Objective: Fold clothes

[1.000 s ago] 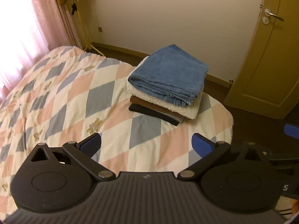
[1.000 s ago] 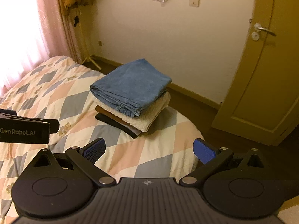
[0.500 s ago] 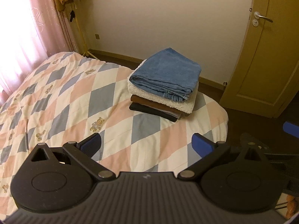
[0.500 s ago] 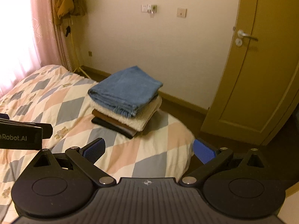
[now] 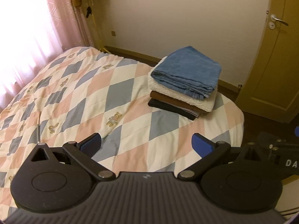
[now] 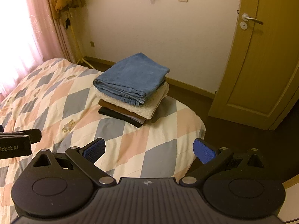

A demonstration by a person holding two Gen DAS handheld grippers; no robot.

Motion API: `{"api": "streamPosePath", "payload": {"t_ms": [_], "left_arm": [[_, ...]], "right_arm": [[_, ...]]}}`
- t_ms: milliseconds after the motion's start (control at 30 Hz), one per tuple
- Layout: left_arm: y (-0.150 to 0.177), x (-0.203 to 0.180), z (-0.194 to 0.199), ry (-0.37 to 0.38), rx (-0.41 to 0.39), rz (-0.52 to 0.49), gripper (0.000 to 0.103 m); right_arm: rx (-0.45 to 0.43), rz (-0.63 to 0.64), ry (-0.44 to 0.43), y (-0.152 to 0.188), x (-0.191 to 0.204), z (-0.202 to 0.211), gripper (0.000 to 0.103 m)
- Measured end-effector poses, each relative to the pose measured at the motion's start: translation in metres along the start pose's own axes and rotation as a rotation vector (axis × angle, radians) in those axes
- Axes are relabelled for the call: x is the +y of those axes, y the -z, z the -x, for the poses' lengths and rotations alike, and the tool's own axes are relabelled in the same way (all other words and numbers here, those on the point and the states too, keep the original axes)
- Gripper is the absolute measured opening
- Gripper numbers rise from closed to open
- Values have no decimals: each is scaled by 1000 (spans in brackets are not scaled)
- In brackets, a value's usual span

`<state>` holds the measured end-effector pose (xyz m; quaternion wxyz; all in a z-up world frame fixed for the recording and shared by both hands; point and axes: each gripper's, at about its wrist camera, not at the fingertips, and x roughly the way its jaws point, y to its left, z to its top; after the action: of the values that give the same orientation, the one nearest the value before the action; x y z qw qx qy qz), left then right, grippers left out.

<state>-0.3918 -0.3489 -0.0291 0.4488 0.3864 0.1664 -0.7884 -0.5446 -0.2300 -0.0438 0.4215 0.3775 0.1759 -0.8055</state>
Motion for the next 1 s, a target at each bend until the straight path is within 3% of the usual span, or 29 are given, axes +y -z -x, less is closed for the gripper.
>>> {"api": "streamPosePath", "payload": {"t_ms": [567, 1000], "left_arm": [[-16, 8, -44, -11, 55, 7, 102], [-42, -1, -80, 50, 71, -34, 102]], "right_arm": [[39, -36, 13, -25, 2, -40, 103], [72, -91, 59, -38, -3, -68, 103]]}}
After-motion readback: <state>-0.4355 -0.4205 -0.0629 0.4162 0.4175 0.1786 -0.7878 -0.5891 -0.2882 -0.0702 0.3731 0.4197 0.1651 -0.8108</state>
